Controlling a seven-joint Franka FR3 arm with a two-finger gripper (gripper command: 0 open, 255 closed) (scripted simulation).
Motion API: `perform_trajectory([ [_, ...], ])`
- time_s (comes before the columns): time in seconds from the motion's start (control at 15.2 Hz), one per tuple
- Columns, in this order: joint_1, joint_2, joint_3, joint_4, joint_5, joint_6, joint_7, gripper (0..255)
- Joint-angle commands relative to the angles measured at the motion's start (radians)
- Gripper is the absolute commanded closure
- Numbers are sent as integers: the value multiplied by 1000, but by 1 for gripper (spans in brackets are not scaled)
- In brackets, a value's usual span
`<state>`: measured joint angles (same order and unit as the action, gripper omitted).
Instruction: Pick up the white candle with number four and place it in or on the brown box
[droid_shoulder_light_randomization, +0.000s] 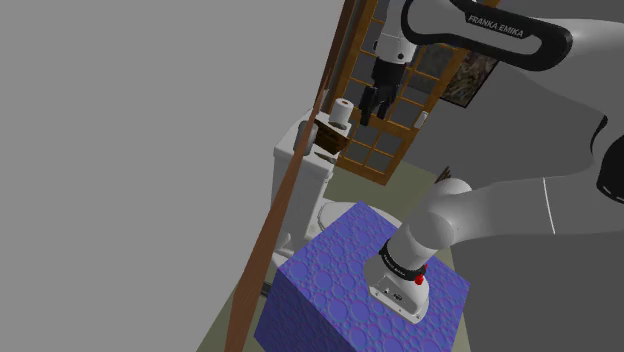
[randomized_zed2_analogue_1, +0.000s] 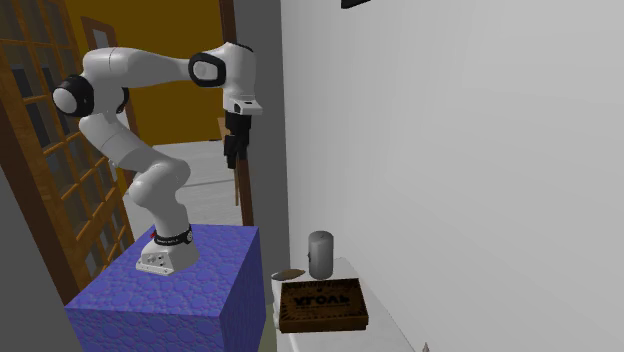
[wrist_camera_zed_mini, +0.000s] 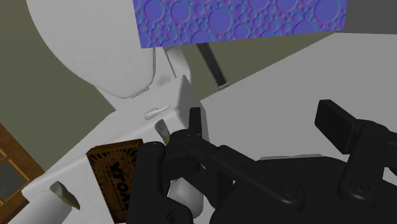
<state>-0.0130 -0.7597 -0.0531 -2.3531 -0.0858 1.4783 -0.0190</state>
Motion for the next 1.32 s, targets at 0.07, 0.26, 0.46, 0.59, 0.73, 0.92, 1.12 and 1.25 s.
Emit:
perform_trajectory([
  [0.07,1,11,-12,-17,-11,41,-20,0],
  [0.26,3,53,-51,-59,-41,168,-77,0],
  [0.46,6,111,-90,-86,-66,295,-133,0],
  [0.59,9,157,-116,-96,-79,381,-170,0],
  [0.73,14,210,-141,-100,-87,465,-208,0],
  [0.92,23,298,-179,-92,-91,589,-266,0],
  [1.12,36,396,-215,-69,-80,706,-330,0],
  [1.25,47,465,-238,-46,-63,779,-377,0],
])
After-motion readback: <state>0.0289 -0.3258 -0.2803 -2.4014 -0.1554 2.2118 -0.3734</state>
